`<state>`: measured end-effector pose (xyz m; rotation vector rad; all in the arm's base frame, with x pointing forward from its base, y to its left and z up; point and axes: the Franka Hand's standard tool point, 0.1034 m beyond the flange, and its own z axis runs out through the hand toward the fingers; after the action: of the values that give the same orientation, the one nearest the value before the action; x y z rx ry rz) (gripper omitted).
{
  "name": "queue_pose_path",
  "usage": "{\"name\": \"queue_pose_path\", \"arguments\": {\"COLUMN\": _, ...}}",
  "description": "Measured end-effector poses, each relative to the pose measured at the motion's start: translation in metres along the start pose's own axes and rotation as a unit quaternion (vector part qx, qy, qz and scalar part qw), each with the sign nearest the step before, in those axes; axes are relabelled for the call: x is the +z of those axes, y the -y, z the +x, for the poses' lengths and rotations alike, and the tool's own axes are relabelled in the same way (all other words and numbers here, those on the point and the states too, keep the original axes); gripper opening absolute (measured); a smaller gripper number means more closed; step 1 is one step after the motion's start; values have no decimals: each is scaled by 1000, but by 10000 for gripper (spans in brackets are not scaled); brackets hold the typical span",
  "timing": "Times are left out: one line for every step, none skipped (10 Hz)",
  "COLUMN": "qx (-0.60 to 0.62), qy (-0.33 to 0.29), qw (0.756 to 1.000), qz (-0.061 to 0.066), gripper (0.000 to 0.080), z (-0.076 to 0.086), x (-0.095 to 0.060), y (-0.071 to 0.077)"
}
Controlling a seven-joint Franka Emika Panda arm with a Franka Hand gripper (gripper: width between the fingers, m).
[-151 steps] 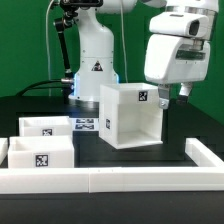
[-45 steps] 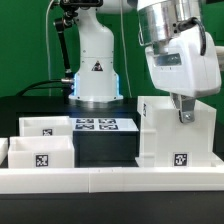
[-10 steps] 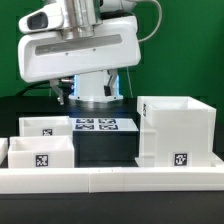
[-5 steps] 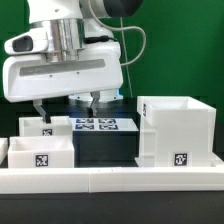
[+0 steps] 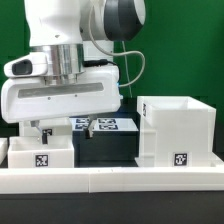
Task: Assemble drawer
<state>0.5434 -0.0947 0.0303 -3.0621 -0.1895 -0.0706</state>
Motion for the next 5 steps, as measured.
{"name": "queue_pose_path", "arguments": {"qx": 0, "qy": 2, "qw": 1000, "qz": -1, "gripper": 649, "z": 0, "x": 5, "y": -1}}
{"name": "queue_pose_path", "arguments": {"qx": 0, "qy": 2, "qw": 1000, "qz": -1, "gripper": 649, "z": 0, "x": 4, "y": -1}}
{"name": "queue_pose_path", "arguments": {"qx": 0, "qy": 2, "qw": 1000, "qz": -1, "gripper": 649, "z": 0, "x": 5, "y": -1}}
{"name": "queue_pose_path", "arguments": {"qx": 0, "qy": 3, "qw": 1000, "qz": -1, "gripper": 649, "z": -1, "x": 5, "y": -1}}
{"name": "queue_pose_path", "arguments": {"qx": 0, "qy": 0, "qw": 1000, "qz": -4, "gripper": 649, "z": -1, "x": 8, "y": -1}}
